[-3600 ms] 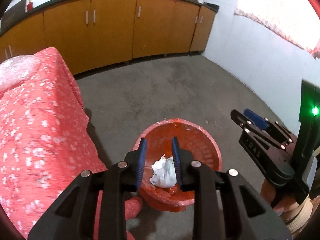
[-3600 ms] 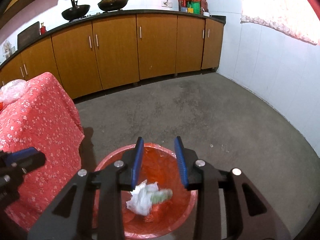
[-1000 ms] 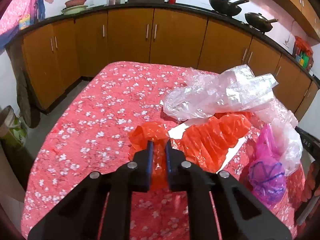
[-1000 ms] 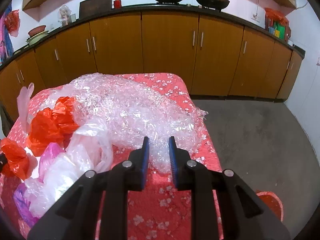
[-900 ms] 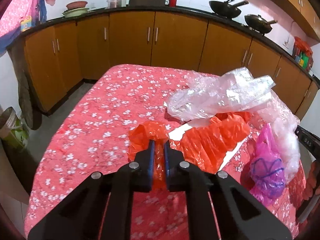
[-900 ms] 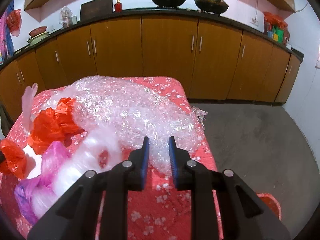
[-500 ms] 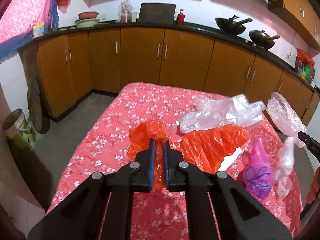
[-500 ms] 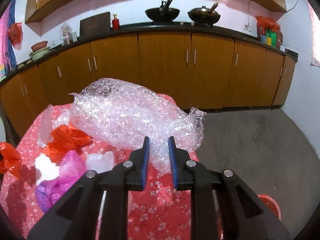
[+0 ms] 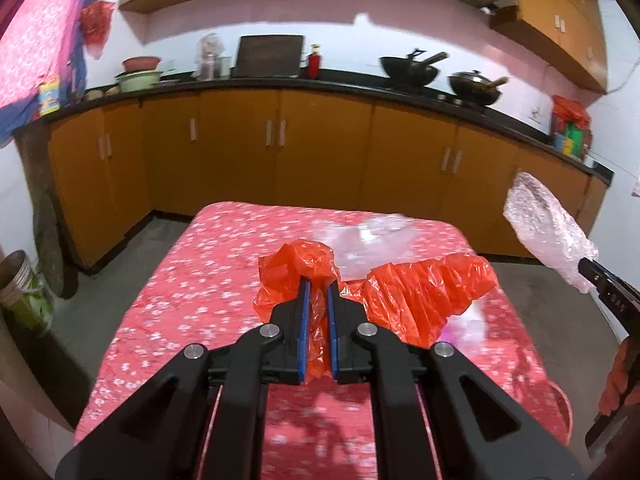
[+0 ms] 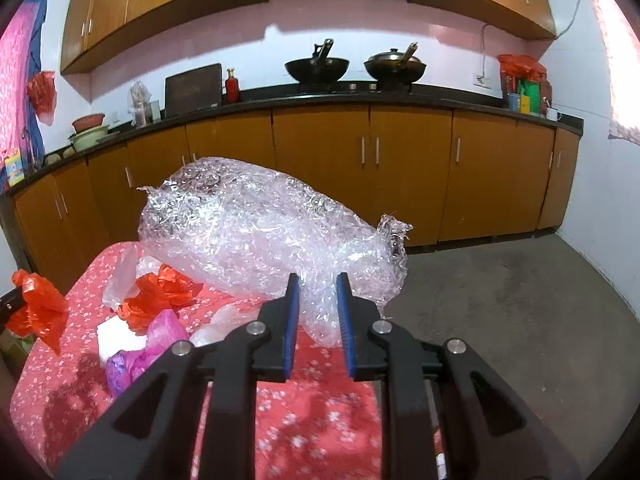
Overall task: Collect trash
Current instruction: 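Grasp the bubble wrap with the right gripper while the left gripper grasps a red bag, then carry the bubble wrap and red bag to the orange basket and release both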
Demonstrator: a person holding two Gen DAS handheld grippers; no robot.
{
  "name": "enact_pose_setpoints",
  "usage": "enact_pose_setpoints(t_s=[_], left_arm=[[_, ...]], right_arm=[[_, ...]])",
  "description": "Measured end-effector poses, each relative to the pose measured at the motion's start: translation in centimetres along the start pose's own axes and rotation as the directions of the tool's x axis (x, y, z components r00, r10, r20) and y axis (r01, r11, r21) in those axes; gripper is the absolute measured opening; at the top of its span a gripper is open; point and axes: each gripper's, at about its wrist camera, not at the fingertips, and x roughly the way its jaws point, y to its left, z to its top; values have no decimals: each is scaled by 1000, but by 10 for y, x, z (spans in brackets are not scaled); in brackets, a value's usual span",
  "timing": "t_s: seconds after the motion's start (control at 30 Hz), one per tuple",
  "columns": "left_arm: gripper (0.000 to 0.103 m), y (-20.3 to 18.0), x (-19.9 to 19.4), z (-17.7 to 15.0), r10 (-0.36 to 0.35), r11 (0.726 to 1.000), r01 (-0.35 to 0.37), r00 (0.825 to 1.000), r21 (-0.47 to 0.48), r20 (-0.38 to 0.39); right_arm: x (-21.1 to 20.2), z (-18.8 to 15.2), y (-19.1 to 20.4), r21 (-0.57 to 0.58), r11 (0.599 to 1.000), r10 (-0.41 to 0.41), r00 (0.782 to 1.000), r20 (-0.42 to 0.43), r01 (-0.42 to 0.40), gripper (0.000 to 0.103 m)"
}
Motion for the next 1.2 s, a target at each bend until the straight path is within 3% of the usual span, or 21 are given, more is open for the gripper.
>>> enact_pose_setpoints(t_s=[0.27,0.57,0.93,1.2], left_arm=[[8,-63,-9,-6,-114,992,113,994,56,4],[8,-141,-10,-21,-239,965,241,971,108,-30],[8,-231,-8,-61,-360,913,377,924,155,-129],[8,-287,-3,-98,-401,873,442,891,205,-213]], right_arm=[[-39,-9,-52,30,998,-58,997,54,56,19],[-64,-36,-115,49,981,-193,979,68,190,19],[-72,-91,-189,89,940,-330,944,-11,329,19],[-77,-136,-231,131,906,-393,914,-97,403,19]])
